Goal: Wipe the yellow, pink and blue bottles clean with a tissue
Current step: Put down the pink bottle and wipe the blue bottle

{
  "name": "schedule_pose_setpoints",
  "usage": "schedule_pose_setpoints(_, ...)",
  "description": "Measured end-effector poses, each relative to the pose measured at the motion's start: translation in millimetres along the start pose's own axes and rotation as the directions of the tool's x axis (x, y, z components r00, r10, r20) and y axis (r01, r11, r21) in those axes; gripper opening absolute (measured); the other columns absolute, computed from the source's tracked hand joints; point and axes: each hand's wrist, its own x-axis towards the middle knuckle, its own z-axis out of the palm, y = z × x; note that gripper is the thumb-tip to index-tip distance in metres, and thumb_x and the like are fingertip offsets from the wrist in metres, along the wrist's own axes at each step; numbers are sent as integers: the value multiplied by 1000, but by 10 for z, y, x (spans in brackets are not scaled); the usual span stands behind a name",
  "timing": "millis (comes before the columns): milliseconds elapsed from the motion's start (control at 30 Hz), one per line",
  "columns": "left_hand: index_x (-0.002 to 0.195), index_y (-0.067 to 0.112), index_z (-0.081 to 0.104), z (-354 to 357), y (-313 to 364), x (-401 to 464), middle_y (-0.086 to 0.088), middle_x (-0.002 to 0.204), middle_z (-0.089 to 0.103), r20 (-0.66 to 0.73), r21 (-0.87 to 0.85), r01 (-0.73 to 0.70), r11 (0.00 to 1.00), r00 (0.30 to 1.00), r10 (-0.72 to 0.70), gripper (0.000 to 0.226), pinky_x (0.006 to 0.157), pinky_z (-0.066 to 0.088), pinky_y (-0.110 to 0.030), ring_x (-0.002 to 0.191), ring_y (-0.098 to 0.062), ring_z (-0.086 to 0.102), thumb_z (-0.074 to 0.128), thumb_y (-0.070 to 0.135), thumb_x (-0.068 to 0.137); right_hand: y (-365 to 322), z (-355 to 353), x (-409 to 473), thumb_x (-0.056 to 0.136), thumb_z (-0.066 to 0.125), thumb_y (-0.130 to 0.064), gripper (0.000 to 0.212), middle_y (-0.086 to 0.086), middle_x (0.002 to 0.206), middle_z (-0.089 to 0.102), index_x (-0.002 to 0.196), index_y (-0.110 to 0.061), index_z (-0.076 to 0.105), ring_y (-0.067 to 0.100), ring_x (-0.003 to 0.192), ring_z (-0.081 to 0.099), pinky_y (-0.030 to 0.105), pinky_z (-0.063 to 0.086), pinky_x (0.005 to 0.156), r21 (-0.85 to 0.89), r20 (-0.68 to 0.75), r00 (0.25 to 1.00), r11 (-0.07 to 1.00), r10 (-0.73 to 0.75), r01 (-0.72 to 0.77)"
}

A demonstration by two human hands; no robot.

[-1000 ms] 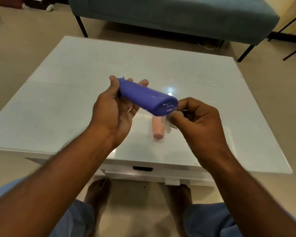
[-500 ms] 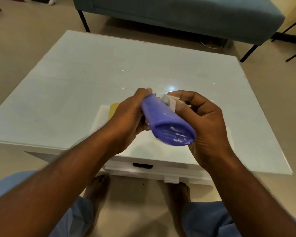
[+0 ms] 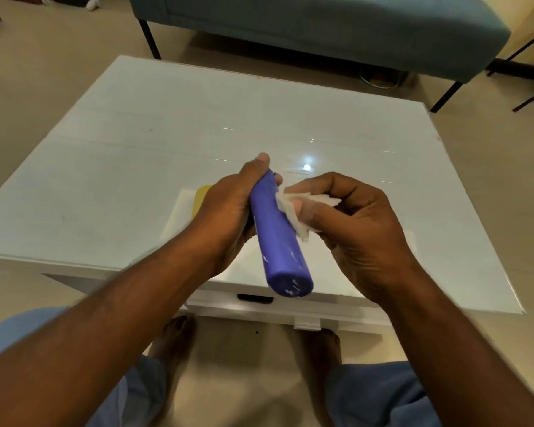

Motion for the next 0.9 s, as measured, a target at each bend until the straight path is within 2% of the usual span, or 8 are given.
schedule_pose_setpoints(67,99,20,68,-37,20,38,6,86,75,-43,-11,3,1000,999,-3,29,73,59,-33,78,-16,71,57,47,96,-55,-9,-34,80,81,-18,13,0,94,78,91,-25,81,19,90,73,34,60,80,49,132,991,999,16,-22)
schedule_pose_setpoints(167,96,21,67,-8,-39,31,-3,88,75,-25,125,-10,992,1000,13,32,79,61,-38,81,-21,72,53,49,98,26,16,-25,86,82,-21,12,2,98,79,98,-22,79,23,95,75,43,64,86,-50,-23,1000,999,3,-4)
schedule_pose_setpoints(233,103,18,66,32,-68,5,-9,94,73,0,185,-9,983,1000,9,36,81,60,-40,83,-25,72,50,50,99,42,-19,4,88,80,-21,11,4,100,79,99,-22,79,27,98,75,49,62,92,-78,-89,996,997,14,-21)
schedule_pose_setpoints(367,97,21,70,-11,-14,46,-1,95,75,-50,141,-7,990,999,14,36,83,59,-37,86,-21,72,51,51,98,-60,-41,-45,81,81,-17,12,0,94,79,92,-22,82,19,92,74,33,61,83,62,185,981,995,59,-72)
schedule_pose_setpoints(533,97,22,68,-15,-91,68,-8,93,75,-4,314,-41,949,999,45,40,81,62,-38,86,-26,73,47,55,98,15,29,-26,84,74,-29,20,-2,98,79,102,-21,77,21,90,76,27,63,72,-180,-38,999,984,-11,4)
schedule_pose_setpoints(633,93,24,71,-39,-76,84,-4,90,76,-19,309,-44,950,998,53,41,86,61,-41,85,-24,72,48,58,97,-25,17,-36,82,75,-29,20,-2,97,79,100,-21,78,23,90,75,30,63,76,-161,20,1000,987,7,-4)
schedule_pose_setpoints(767,94,26,73,-48,-78,109,-6,94,76,-49,347,-42,937,997,63,45,93,58,-51,96,-33,72,46,62,96,14,17,-3,86,75,-33,24,-2,98,80,103,-17,78,18,92,76,29,62,79,-218,-105,994,976,7,-30)
schedule_pose_setpoints(900,93,27,77,-86,-39,113,-1,91,78,-51,375,-50,926,996,74,50,92,59,-49,93,-32,73,46,66,93,-49,-24,-24,87,79,-19,11,-1,93,79,98,-17,78,18,87,74,29,61,74,-198,10,1000,980,-10,12)
